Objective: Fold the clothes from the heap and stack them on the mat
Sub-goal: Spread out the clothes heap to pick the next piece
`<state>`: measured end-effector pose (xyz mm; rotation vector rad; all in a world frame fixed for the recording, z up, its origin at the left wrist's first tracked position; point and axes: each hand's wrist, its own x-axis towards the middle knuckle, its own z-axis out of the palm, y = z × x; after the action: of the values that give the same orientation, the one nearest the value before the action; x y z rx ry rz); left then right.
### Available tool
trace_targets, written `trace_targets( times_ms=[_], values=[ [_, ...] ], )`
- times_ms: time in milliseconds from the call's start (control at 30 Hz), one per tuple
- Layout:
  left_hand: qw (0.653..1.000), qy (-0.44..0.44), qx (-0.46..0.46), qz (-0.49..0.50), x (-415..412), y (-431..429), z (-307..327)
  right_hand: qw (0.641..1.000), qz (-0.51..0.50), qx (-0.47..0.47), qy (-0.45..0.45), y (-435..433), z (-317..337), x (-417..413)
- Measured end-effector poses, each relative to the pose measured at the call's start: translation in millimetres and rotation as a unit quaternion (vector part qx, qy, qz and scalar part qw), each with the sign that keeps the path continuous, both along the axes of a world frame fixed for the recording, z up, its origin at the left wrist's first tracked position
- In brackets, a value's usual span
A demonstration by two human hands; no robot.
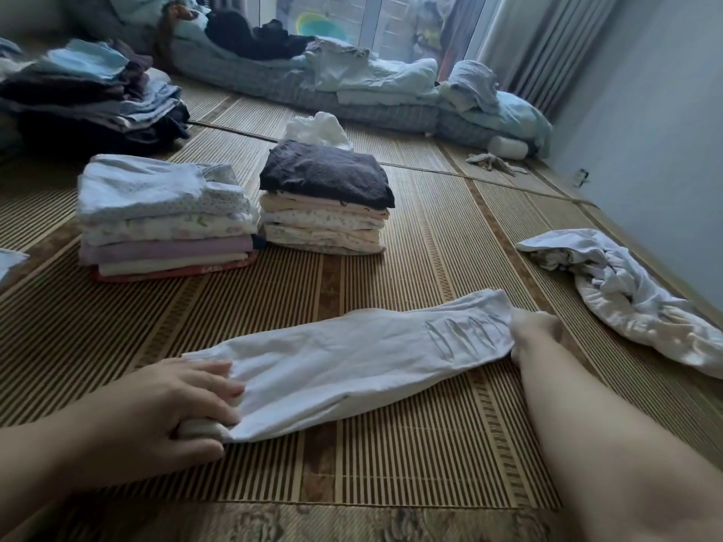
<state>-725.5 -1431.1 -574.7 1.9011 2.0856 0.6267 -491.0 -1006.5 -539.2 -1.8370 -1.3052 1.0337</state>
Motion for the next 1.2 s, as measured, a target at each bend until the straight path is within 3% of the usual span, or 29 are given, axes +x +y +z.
trace_targets(
  times_ms=[67, 167, 267, 333, 667, 733, 800, 900, 967, 1033, 1200],
  values=[
    [1.0, 0.004, -0.021, 0.017, -1.3, 2.8, 2.9, 0.986, 0.037, 0.099, -0.129, -14.5, 3.0, -0.1],
    [0.996, -0.033, -0.051, 0.059, -3.4, 6.6, 8.8, 0.895, 0.175, 0.238, -0.333, -48.6, -4.5, -5.4],
    [0.984, -0.04, -0.146, 0.097, 1.4, 9.0, 13.9, 0.851, 0.315, 0.12, -0.402, -77.5, -28.9, -17.1],
    [0.972, -0.032, -0.21, 0.104, 6.2, 9.0, 14.2, 0.836, 0.362, 0.048, -0.41, -82.3, -40.5, -26.1],
    [0.969, 0.05, -0.212, 0.117, 29.9, 21.0, 16.0, 0.749, 0.478, 0.042, -0.456, -25.5, -27.3, -62.2],
    [0.969, 0.054, -0.211, 0.113, 35.0, 22.3, 16.4, 0.775, 0.449, 0.076, -0.438, -42.6, -18.3, -55.7],
    [0.97, 0.063, -0.211, 0.101, 37.0, 22.0, 15.8, 0.803, 0.45, 0.176, -0.349, -78.2, -13.9, -43.1],
    [0.969, 0.073, -0.221, 0.084, 38.6, 22.0, 19.6, 0.735, 0.57, 0.296, -0.216, -158.9, -13.7, -18.1],
    [0.963, 0.084, -0.245, 0.074, 41.5, 23.2, 24.2, 0.666, 0.67, 0.268, -0.187, -212.2, -16.9, -2.2],
    [0.955, 0.074, -0.277, 0.071, 43.7, 24.2, 28.1, 0.626, 0.715, 0.249, -0.189, -251.6, -24.5, 6.8],
    [0.951, 0.092, -0.294, 0.008, 53.9, 14.2, 38.1, 0.683, 0.649, 0.226, -0.247, -283.5, -29.0, 21.1]
  ],
)
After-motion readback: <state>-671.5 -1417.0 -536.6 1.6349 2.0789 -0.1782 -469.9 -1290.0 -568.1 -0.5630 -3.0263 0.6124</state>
